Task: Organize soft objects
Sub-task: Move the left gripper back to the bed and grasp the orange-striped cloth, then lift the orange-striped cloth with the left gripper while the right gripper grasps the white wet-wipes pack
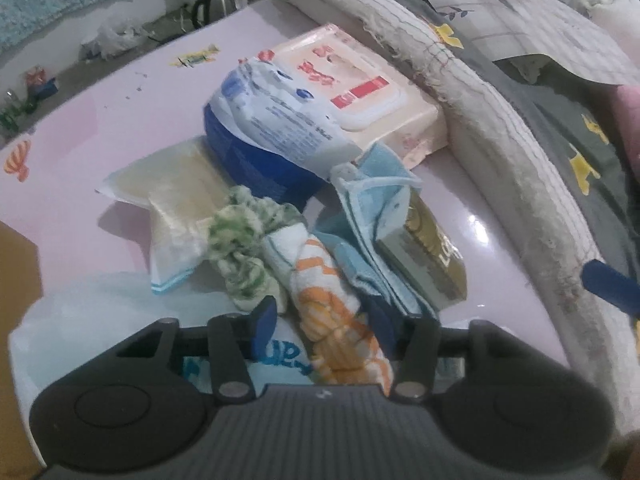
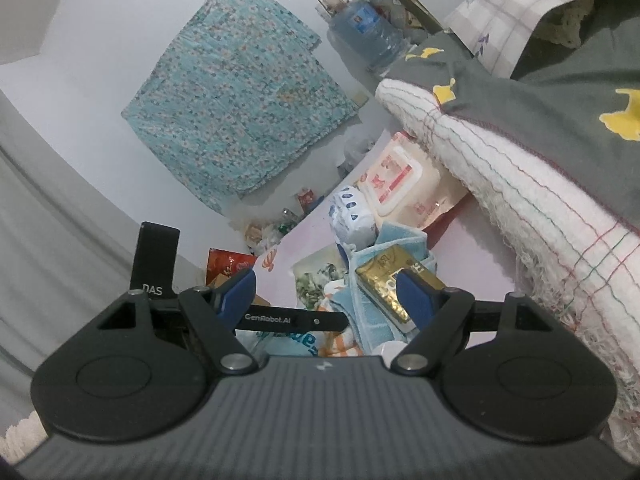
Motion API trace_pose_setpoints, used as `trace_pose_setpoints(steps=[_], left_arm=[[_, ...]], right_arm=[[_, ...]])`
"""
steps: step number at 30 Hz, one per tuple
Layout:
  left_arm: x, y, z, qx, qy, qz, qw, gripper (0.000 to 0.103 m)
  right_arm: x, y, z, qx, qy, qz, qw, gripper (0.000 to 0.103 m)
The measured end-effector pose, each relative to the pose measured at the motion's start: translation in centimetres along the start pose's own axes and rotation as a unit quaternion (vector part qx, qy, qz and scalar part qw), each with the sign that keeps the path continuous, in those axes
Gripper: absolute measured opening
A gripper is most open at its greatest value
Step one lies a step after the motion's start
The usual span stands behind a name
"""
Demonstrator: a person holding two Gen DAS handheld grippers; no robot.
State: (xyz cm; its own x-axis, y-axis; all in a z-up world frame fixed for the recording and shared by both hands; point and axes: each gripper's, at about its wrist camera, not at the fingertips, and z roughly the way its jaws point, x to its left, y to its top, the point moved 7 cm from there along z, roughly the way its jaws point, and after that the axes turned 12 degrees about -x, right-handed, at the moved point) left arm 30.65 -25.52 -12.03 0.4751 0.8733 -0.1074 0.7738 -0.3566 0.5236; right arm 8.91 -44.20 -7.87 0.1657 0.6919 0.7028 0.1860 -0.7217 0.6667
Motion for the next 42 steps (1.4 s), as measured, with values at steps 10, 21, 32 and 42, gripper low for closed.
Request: trace_pose_setpoints(steps=[10,21,32,42], left_arm=[[0.1,-0.5,2.3,0.01,-0.021,-0.037,0.9991,0.051],[1.6,0.7,-2.6,-0.053,-0.069,-0.1,0.9912,0.042],[5.1,1.8,-7.1,-0.095,-0.079,-0.164,0.9787,0.042],[8.7,1.0,-10.0,-0.115,-0.066,-0.203,0.9702,0.042]], right_arm=[[0.9,1.3,1.5,0.007,-0.001,-0.019,1.0,0.078],[2.1,5.2,13.7,0.105,0.031,-0.067,0.992,0.078],[1.3,1.0,24.9,0.22,-0.052,-0.194,0.955,0.07],[3.4,-1.4,26.4,0.248,-0.091,-0.304,0.915,0.04]])
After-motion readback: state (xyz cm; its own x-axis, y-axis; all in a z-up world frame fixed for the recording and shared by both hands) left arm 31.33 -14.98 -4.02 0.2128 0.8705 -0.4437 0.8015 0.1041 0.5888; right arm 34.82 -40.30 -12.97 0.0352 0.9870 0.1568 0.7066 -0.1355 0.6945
